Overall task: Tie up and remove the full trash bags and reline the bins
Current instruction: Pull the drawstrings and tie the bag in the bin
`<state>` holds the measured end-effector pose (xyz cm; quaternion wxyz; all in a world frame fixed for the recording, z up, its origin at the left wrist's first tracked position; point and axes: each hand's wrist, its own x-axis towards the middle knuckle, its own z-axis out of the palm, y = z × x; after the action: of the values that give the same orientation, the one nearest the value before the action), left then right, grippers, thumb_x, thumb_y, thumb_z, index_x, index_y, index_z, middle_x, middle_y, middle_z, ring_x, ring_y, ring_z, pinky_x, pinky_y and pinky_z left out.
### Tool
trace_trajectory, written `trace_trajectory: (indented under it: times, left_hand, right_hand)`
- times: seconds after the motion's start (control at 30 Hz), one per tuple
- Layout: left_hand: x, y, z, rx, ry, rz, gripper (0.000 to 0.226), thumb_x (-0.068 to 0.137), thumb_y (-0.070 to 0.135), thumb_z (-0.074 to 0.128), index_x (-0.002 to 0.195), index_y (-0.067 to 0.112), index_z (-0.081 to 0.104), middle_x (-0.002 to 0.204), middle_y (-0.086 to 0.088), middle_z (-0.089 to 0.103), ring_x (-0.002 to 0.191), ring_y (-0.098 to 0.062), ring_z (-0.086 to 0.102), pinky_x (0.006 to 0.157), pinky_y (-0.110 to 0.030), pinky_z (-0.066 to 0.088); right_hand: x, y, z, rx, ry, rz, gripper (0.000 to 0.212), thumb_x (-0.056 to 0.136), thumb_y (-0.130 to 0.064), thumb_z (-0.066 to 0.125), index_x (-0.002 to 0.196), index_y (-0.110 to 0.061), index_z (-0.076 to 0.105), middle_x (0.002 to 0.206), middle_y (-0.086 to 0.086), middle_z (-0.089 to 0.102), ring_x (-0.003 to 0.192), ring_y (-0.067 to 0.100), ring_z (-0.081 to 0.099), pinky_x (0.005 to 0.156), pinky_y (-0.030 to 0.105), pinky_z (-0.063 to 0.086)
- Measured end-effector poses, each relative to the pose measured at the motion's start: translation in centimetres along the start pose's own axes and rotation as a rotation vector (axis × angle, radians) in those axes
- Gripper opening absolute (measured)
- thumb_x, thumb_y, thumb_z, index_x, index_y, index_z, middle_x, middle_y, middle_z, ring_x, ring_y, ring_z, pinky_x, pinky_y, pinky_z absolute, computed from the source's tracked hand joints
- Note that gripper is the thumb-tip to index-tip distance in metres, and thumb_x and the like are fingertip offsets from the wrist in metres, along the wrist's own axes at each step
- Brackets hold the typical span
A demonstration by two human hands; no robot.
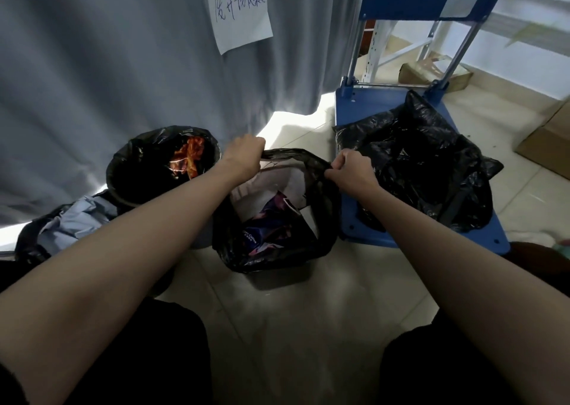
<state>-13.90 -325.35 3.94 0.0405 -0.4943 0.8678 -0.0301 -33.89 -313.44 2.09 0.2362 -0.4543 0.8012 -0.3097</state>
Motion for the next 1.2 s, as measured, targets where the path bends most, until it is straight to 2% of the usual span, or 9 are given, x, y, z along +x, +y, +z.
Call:
trace_trajectory:
  times: [0.13,0.23,0.4,0.53,0.63,0.77,0.83,0.9,1.2]
  left_hand:
    - [-3.3,-1.9,-1.4,-0.094,0.065,-0.11,0.054,0.081,0.023,0.074,0.126,0.005,0.052,0.125,-0.018,0.056,0.114,-0.037,0.054,0.092,-0.042,0.047]
    - [-6.3,-3.1,-1.6,-0.254,0.099,-0.2,0.07,0.076,0.027,0.079,0.131,0.004,0.042,0.13,-0.019,0.047,0.117,-0.038,0.05,0.094,-0.043,0.044]
    - [-10.7,-4.2,-0.3,-0.474,-0.092,-0.459,0.087,0.071,0.046,0.081,0.132,0.0,0.039,0.13,-0.021,0.052,0.118,-0.039,0.052,0.093,-0.04,0.044]
    - [-13.8,-3.8,1.8,-0.58,-0.323,-0.537,0.054,0.067,0.039,0.086,0.101,0.003,0.065,0.095,-0.011,0.068,0.07,-0.021,0.064,0.054,-0.028,0.052]
    - [-14.9,-3.1,2.5,-0.81,-0.445,-0.647,0.034,0.072,0.008,0.083,0.099,-0.004,0.065,0.091,-0.021,0.071,0.074,-0.031,0.071,0.062,-0.041,0.061]
    - [-15.2,-3.2,1.0,-0.675,-0.366,-0.59,0.011,0.076,0.006,0.077,0.078,0.001,0.067,0.065,-0.011,0.068,0.047,-0.021,0.066,0.036,-0.025,0.049]
    - [-15.0,-3.5,0.0,-0.588,-0.314,-0.545,0.018,0.08,0.012,0.072,0.091,-0.001,0.068,0.084,-0.015,0.071,0.068,-0.029,0.071,0.055,-0.032,0.056]
    - [-14.8,-3.9,-0.9,-0.458,-0.231,-0.513,0.03,0.083,0.023,0.069,0.104,0.002,0.065,0.103,-0.017,0.067,0.092,-0.033,0.067,0.071,-0.033,0.052]
    - [-13.3,-5.9,-3.0,-0.455,0.058,-0.591,0.031,0.085,0.033,0.058,0.099,0.006,0.064,0.102,-0.014,0.061,0.096,-0.037,0.061,0.081,-0.041,0.052]
  right_hand:
    - [-1.4,0.2,-0.7,-0.234,-0.172,0.071,0.048,0.076,-0.052,0.069,0.084,-0.007,0.054,0.084,0.009,0.06,0.082,0.029,0.063,0.067,0.031,0.05]
    - [-3.4,0.5,-1.1,-0.227,-0.324,0.129,0.043,0.08,-0.048,0.07,0.073,-0.009,0.055,0.07,0.008,0.061,0.055,0.021,0.06,0.04,0.021,0.045]
    - [-5.6,0.1,-1.2,-0.207,-0.444,0.19,0.035,0.091,-0.024,0.065,0.1,0.009,0.063,0.073,0.022,0.068,0.058,0.03,0.068,0.054,0.036,0.059]
    - [-6.6,-0.4,-1.2,-0.146,-0.487,0.225,0.03,0.092,-0.009,0.061,0.11,0.015,0.057,0.076,0.027,0.068,0.052,0.029,0.065,0.054,0.036,0.058]
    - [-7.3,-0.5,-1.1,-0.061,-0.512,0.242,0.023,0.091,-0.001,0.061,0.109,0.013,0.056,0.07,0.027,0.068,0.046,0.028,0.067,0.045,0.035,0.057]
    - [-7.4,-0.6,-1.1,0.053,-0.389,0.257,0.017,0.086,0.007,0.062,0.102,0.014,0.058,0.069,0.029,0.067,0.047,0.035,0.067,0.038,0.036,0.054]
    - [-7.4,-0.6,-1.4,0.134,-0.328,0.276,0.01,0.085,0.01,0.063,0.093,0.01,0.059,0.083,0.033,0.065,0.054,0.04,0.068,0.045,0.045,0.057]
    - [-7.3,-0.5,-1.7,0.2,-0.281,0.296,0.016,0.086,0.011,0.061,0.079,0.001,0.052,0.073,0.028,0.062,0.04,0.032,0.064,0.036,0.039,0.053]
    - [-7.3,-1.0,-1.4,0.235,-0.232,0.294,0.027,0.086,0.008,0.06,0.07,-0.006,0.044,0.064,0.02,0.052,0.038,0.025,0.057,0.036,0.035,0.053]
